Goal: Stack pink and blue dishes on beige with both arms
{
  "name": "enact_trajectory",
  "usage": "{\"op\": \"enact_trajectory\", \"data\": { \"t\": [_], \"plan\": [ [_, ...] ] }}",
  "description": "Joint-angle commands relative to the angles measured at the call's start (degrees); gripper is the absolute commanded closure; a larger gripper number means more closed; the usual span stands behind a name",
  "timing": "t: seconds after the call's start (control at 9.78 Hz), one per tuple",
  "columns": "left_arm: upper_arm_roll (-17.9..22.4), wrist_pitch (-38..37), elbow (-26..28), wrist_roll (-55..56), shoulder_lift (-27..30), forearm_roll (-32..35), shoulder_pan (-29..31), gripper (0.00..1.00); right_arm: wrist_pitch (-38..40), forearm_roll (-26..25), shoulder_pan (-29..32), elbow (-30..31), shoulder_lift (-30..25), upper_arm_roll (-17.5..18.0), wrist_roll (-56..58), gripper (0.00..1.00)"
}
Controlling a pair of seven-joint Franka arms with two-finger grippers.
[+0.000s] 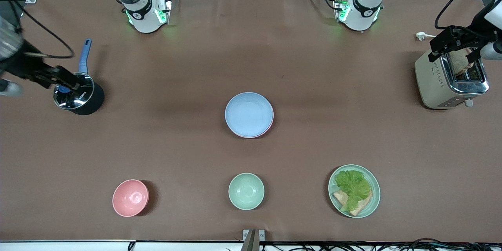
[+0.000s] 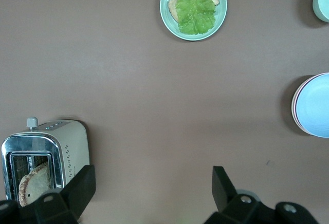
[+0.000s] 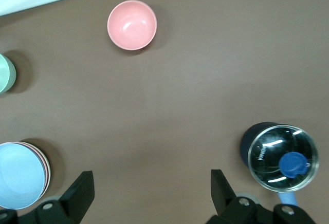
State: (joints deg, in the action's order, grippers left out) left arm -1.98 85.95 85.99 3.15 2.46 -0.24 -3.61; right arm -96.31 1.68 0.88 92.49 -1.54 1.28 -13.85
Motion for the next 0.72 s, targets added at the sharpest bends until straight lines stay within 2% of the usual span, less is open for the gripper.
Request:
{"op": "enact_trajectory", "data": {
  "t": [0.0,0.1,0.51,0.61],
  "plan": [
    [0.13,0.61,1.90,-0.69,0.17,0.06,0.18,0.00,9.86,-2.20,0.17,-8.77,0.93,-0.23,-0.38,0.00],
    [0.13,0.71,1.99,-0.69,0.17,0.06,0.27,0.00,13.57,-1.60,1.21,-9.60,1.02,-0.40,0.14,0.00],
    [0.05,0.71,1.81,-0.78,0.00,0.06,0.62,0.00,11.76,-2.29,1.31,-8.73,1.28,-0.40,4.01,0.00],
    [0.13,0.71,1.90,-0.69,0.00,0.06,0.62,0.00,11.68,-1.51,0.88,-8.73,1.28,-1.97,4.01,0.00]
  ]
}}
